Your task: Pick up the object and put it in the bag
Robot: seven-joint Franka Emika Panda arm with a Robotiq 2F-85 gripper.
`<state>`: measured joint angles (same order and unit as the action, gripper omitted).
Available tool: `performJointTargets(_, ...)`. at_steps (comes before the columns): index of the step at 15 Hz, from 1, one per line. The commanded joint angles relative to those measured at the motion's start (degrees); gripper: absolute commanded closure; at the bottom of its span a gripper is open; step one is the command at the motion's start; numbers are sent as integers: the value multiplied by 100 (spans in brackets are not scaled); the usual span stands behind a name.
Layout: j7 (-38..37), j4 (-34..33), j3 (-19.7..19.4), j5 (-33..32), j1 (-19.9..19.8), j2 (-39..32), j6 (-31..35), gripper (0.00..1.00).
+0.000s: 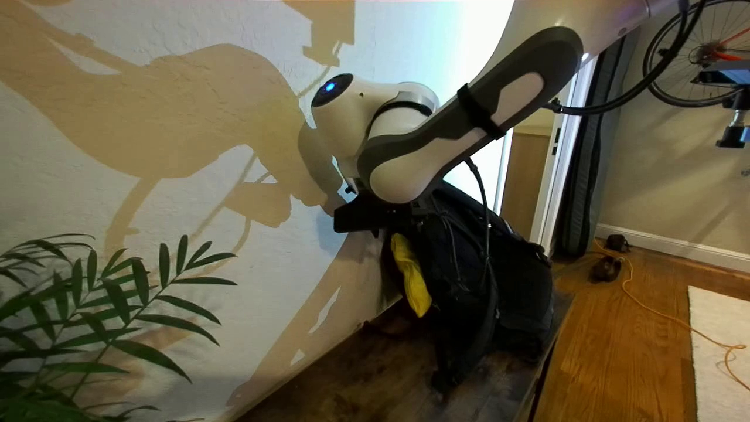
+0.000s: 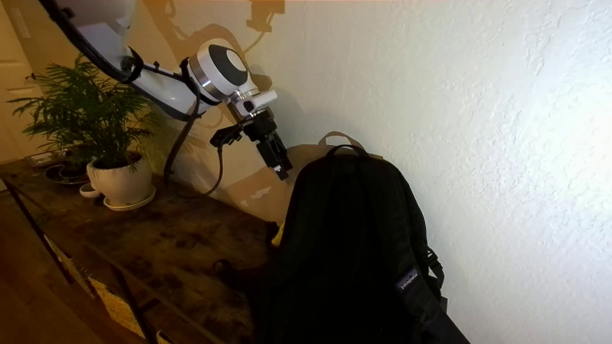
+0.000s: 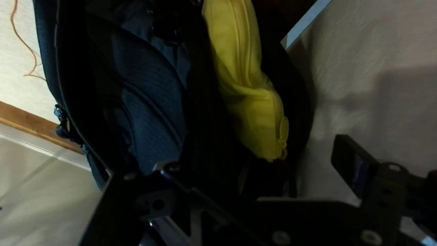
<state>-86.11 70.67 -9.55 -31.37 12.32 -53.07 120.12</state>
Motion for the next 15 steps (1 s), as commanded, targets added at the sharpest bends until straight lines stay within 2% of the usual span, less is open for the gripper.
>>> performJointTargets(1, 486, 190, 170, 329, 29, 90, 344, 0)
performJointTargets(6, 1564, 531, 504, 978, -5, 262, 197, 0)
performJointTargets(15, 3583, 1665, 456, 1272, -207, 940, 532, 0)
